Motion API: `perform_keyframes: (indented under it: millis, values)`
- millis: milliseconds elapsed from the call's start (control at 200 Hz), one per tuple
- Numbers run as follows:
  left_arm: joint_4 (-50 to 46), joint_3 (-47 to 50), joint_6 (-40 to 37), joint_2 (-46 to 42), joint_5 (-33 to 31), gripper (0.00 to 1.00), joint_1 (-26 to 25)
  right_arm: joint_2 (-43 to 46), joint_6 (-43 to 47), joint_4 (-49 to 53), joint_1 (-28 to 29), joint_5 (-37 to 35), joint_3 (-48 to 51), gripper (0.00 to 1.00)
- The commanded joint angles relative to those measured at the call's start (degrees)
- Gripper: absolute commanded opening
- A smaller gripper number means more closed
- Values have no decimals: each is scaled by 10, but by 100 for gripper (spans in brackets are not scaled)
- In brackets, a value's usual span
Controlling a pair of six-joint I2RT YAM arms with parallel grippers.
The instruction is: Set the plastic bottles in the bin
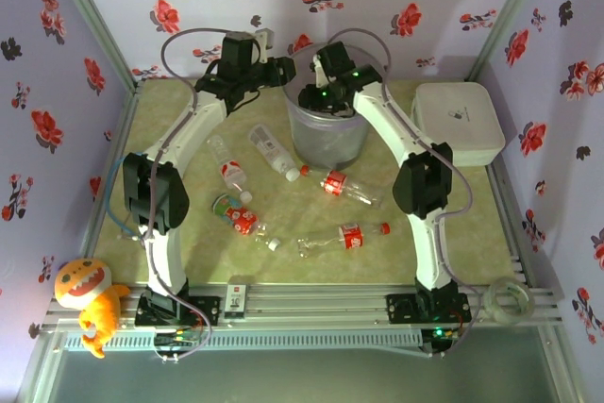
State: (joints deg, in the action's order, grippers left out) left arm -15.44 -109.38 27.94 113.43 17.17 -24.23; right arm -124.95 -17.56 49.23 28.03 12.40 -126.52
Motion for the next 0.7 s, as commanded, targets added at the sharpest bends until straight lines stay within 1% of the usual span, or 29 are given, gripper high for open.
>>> perform_keyframes:
  millis: [0, 185, 340, 420, 505, 590, 695]
  values:
    - [-3, -20, -13, 13, 6, 46, -5, 53, -4, 7, -13, 9, -19, 47]
    - [-1, -19, -11, 13, 6, 46, -5, 126, 6, 0, -28, -1, -41, 52]
    - [-1, -18, -13, 14, 6, 46, -5, 190, 29, 23, -38, -29, -13, 53]
    - [-2, -17, -13, 14, 5, 46, -5, 237, 60, 32, -43, -44, 47, 54]
    - [-1, -15, -13, 15, 4, 46, -5, 298, 112, 30, -43, -47, 146, 54]
    - [-1, -14, -14, 15, 5, 46, -5, 357, 172, 46, -43, -13, 236, 54]
    - [-1, -15, -15, 14, 4, 46, -5, 416, 184, 61, -38, -1, 329, 54]
